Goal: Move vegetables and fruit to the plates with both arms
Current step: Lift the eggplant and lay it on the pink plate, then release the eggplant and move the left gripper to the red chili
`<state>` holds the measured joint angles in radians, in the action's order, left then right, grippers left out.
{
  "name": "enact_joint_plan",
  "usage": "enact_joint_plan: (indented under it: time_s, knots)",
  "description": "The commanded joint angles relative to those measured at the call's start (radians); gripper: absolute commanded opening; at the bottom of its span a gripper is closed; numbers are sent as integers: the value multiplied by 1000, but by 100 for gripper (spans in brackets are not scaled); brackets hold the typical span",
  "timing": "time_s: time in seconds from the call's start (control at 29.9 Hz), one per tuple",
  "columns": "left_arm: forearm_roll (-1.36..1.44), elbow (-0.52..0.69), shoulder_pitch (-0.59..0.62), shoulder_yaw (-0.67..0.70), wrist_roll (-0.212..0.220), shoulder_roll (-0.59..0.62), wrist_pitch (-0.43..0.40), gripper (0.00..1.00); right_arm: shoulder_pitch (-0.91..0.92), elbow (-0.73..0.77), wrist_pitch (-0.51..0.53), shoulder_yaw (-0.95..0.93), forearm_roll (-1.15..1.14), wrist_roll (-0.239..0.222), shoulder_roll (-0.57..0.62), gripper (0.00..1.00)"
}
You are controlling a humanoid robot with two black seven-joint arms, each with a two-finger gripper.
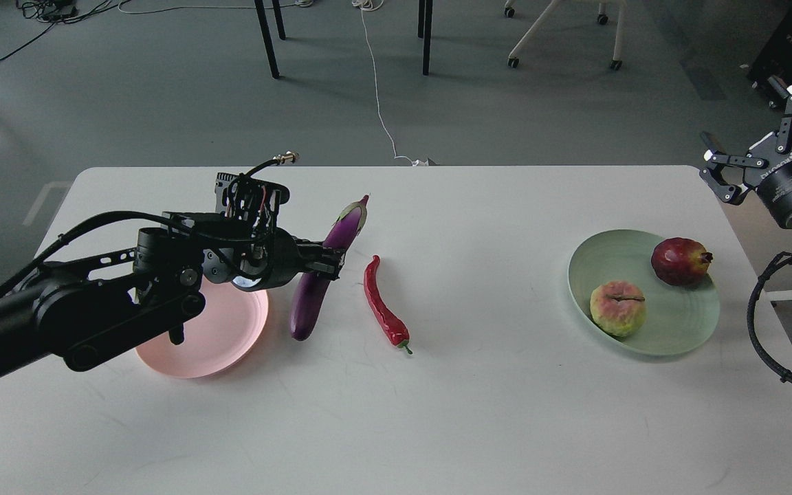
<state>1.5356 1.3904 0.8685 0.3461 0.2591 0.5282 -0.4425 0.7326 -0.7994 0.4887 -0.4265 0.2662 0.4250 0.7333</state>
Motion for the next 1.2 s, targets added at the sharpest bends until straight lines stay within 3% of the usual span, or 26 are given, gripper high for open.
enact_joint_plan:
  time_s: [0.0, 0.23, 0.43, 0.67, 0.77, 1.17]
  knots:
    - [-37, 84, 6, 25, -4, 119, -10, 12, 5, 0, 0, 0, -1, 0, -5, 99]
    - [-38, 145, -103, -9, -40, 392, -33, 13, 10, 2, 0, 2, -2, 0, -6, 99]
    - [-31, 130, -186, -12, -66, 432, -10, 15, 8, 2, 0, 3, -13, 0, -18, 99]
    - [-29, 78, -201, -12, -52, 385, 48, 40, 14, 0, 0, 2, -35, -2, -28, 99]
    - [-28, 67, -203, -12, -52, 380, 48, 62, 21, -1, 0, 2, -35, -2, -28, 99]
    - [-25, 67, -175, -3, -55, 380, 36, 74, 34, -3, 0, 9, -36, -5, -26, 99]
